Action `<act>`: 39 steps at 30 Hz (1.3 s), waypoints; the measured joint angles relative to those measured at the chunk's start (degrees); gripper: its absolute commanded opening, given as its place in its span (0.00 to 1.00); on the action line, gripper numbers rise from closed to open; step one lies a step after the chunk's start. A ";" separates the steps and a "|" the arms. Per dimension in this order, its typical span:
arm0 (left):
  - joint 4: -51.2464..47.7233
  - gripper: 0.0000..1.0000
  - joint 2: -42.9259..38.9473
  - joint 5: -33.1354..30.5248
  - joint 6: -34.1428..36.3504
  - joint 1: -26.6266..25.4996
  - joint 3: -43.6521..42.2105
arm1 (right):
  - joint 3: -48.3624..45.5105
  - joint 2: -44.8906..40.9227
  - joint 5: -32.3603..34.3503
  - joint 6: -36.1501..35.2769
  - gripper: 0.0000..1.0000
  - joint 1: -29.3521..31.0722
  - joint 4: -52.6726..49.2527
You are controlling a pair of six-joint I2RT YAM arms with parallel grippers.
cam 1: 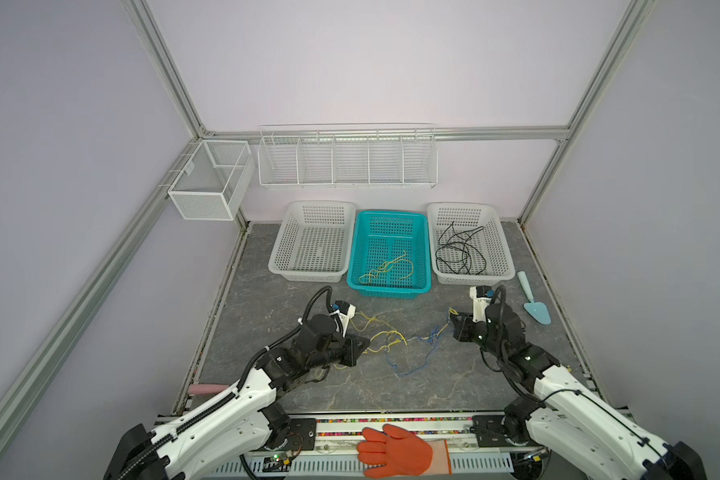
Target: Untangle the cables
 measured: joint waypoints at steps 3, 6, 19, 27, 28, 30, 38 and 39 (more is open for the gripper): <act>-2.21 0.00 -4.55 -2.93 0.00 0.15 0.00 | 0.00 1.64 -0.17 1.18 0.06 -1.14 -0.63; -4.15 0.00 -8.37 -4.92 -0.20 0.59 -0.02 | 0.02 2.97 -1.16 1.88 0.06 -1.75 -0.76; -4.57 0.00 -9.75 -6.32 -1.55 1.38 -0.02 | 0.85 12.94 -13.11 -1.44 0.35 -0.98 4.83; -2.62 0.00 -8.66 -6.78 -2.16 1.40 0.00 | 0.76 6.10 -17.05 -4.94 0.53 3.96 9.35; -2.23 0.00 -8.66 -6.60 -2.25 1.40 0.02 | 0.76 5.46 -17.33 -5.22 0.55 4.24 9.66; -1.18 0.00 -8.57 -6.01 -2.60 1.40 0.17 | 0.76 4.44 -18.53 -5.53 0.56 4.94 10.64; 3.58 0.00 -4.57 -2.34 -4.11 1.44 0.90 | 6.08 3.96 -20.06 -6.23 0.58 10.34 9.03; 4.00 0.00 -4.04 -1.90 -4.35 1.44 0.90 | 6.80 3.43 -19.63 -6.23 0.60 10.58 8.72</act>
